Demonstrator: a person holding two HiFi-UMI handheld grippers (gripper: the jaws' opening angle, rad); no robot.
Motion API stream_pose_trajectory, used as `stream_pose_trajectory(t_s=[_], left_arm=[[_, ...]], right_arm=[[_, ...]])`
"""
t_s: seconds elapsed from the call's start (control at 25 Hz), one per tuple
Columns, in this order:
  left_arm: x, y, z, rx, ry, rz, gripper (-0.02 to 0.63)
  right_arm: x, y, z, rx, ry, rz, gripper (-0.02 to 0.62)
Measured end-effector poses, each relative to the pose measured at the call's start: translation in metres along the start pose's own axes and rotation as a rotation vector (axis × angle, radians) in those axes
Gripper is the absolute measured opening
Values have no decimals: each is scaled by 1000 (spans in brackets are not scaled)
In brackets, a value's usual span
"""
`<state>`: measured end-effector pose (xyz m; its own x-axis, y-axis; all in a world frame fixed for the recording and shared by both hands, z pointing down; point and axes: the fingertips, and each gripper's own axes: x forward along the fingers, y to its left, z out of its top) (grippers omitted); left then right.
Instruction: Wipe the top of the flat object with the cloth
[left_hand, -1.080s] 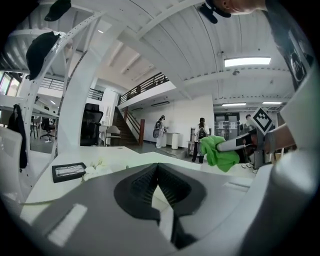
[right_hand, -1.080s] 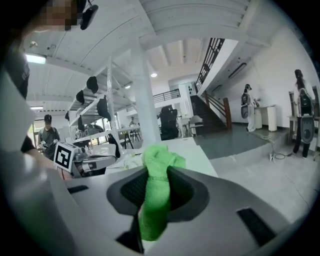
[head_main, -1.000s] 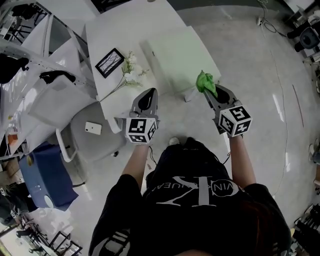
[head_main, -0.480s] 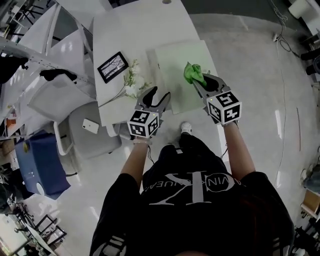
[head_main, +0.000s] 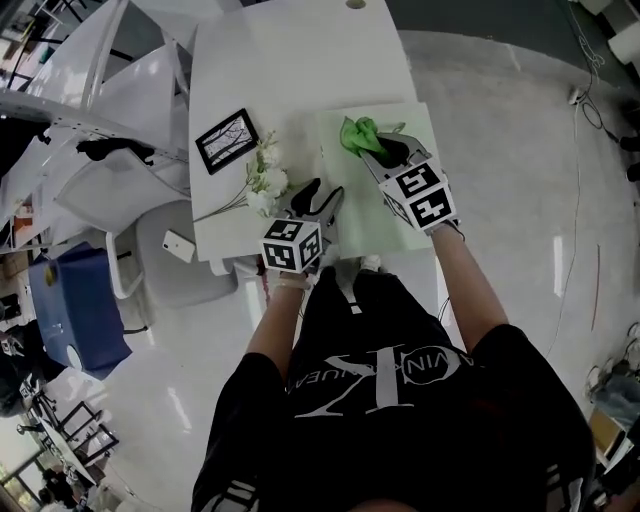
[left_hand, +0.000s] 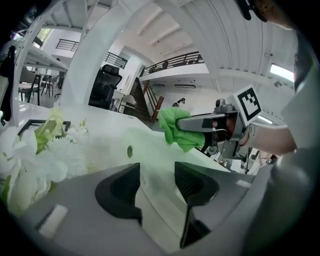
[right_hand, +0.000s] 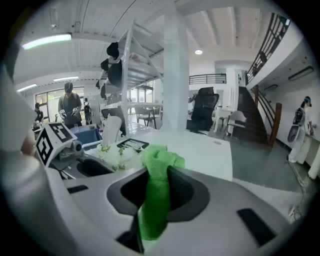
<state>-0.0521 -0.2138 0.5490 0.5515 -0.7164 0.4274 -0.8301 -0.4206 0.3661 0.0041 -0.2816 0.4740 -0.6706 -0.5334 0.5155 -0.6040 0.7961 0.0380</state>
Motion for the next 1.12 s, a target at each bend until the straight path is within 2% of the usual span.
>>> stream_pose_trajectory(t_s=[0.2,0.32,0.6,0.72,0.88,1.12], left_arm=[[2,-3,-4,-9,13,-47,213],[4,-7,-4,-4,18,-69,168],[2,-4,-6,-61,-40,-78,166],[1,-5,-7,-58,-45,-52,166],[0,-7,-7,-11,-55,-2,159],[0,-9,-7,2,-43,19,149]], right_arm=[[50,4,2,-91,101,17,78],[76,6,6,-127,150,12,78],[103,9,4,-169,211,3,78],[99,-5,-3,-147,243,-43,78],[86,-35,-17,-106,275,-121,78],[50,-89,-41,-28,301,-224,78]])
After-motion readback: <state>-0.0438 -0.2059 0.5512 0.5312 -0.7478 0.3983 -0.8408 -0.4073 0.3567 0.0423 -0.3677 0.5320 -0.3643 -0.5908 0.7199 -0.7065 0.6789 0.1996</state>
